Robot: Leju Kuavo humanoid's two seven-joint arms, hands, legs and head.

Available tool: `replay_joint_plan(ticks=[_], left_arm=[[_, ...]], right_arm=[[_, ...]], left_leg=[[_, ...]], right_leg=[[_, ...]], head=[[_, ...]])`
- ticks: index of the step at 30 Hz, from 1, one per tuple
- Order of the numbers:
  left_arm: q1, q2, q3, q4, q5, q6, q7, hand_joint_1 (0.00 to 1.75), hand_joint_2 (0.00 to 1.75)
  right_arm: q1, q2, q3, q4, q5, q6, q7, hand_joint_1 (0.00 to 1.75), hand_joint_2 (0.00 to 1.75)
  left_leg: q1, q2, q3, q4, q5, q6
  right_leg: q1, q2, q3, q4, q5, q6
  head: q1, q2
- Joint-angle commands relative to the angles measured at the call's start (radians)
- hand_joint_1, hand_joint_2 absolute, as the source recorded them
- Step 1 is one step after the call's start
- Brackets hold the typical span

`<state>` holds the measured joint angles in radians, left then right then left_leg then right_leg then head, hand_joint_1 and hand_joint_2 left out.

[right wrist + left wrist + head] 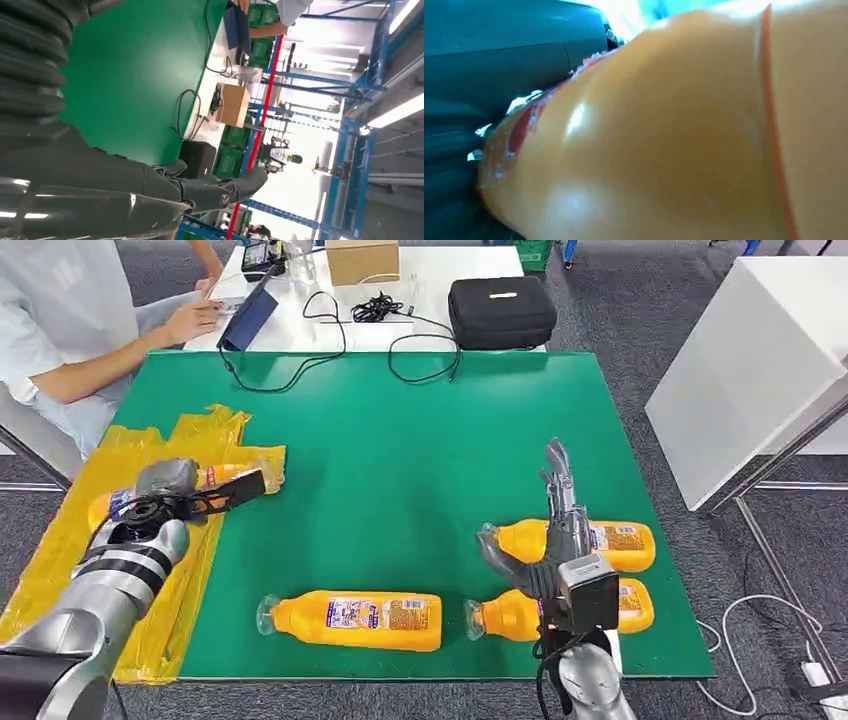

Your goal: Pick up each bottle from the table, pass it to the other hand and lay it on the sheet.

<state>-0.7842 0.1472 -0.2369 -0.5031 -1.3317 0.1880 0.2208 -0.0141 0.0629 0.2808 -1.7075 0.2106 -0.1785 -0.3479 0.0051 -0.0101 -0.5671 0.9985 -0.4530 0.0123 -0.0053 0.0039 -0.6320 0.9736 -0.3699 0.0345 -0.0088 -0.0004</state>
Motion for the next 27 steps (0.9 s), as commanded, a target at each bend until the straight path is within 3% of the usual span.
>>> replay_joint_plan(ticks=[1,5,15,21,27], left_arm=[[-0.049,-0.016,0.005,0.076,-0.057,0.263,-0.037,1.75,1.75],[-0.044,-0.008,-0.012,0.071,-0.088,0.317,-0.037,1.75,1.75],[-0.055,-0.032,0.006,0.149,-0.093,0.142,0.012,1.75,1.75],[-0.057,-0.034,0.011,0.153,-0.09,0.129,0.014,1.75,1.75],[-0.071,-0.054,0.045,0.195,-0.06,-0.023,0.034,1.75,1.75]], right_arm=[[-0.029,-0.006,0.03,0.092,-0.011,-0.013,0.002,0.0,1.75],[-0.028,-0.01,0.035,0.1,-0.018,-0.017,-0.002,0.0,1.75],[-0.031,-0.003,0.033,0.095,-0.019,-0.022,0.002,0.0,1.75],[-0.032,-0.002,0.033,0.095,-0.019,-0.021,0.003,0.0,1.75],[-0.037,0.003,0.028,0.099,-0.014,-0.015,0.015,0.0,1.75]], left_leg=[[0.0,0.004,0.006,-0.001,-0.003,0.0],[0.001,0.002,0.006,0.0,-0.003,-0.001],[0.0,0.002,0.002,-0.001,-0.001,-0.001],[0.001,0.002,0.006,-0.001,-0.003,-0.001],[0.0,0.002,0.006,0.0,-0.003,-0.001]], right_leg=[[0.0,0.002,0.005,-0.001,-0.002,0.0],[-0.001,0.001,0.005,-0.001,-0.002,-0.001],[-0.001,0.001,0.002,-0.001,-0.001,0.0],[0.0,0.001,0.006,-0.001,-0.002,-0.001],[-0.001,0.001,0.005,0.0,-0.002,0.0]], head=[[0.0,0.0],[0.0,0.0],[0.0,0.0],[0.0,0.0],[0.0,0.0]])
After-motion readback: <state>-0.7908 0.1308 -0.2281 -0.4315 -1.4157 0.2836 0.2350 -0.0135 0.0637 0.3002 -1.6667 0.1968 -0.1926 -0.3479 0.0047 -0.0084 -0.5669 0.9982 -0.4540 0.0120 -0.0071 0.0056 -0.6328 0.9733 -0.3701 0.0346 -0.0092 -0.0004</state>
